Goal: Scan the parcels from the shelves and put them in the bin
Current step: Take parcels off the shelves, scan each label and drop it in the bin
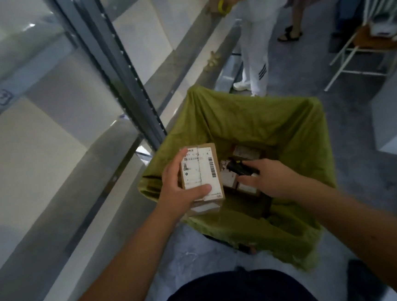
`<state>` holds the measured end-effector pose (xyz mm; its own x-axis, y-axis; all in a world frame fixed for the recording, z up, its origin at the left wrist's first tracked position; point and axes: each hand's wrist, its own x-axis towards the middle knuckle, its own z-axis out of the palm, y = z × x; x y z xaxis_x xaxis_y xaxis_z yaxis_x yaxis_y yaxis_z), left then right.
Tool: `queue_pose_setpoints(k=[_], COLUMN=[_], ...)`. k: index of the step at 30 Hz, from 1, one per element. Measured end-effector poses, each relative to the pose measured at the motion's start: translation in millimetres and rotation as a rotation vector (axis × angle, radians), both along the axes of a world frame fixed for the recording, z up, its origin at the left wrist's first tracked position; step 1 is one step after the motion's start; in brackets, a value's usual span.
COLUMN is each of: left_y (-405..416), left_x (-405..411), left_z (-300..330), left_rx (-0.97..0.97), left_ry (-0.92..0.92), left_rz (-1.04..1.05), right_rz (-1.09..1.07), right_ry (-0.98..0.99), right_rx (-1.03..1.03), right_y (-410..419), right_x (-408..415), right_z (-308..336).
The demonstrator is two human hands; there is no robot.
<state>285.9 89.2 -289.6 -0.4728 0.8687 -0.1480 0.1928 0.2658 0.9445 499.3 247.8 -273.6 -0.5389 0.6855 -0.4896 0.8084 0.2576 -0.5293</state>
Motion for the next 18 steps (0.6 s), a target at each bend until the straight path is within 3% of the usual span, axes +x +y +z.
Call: queue_pose_setpoints(k=[8, 18], left_y=[70, 170], left_x=[-9, -50], left_z=[-25, -69], left_rx=[-0.174, -0.413], left_ry=[-0.325, -0.389], left_rz=[-0.103, -0.389], right_rz=[-0.166, -0.565], right_ry=[0.023, -0.041], right_rx=[-0.047, -0.086], right_y=[10, 25], right_x=[19, 1], right_z=[-23, -37])
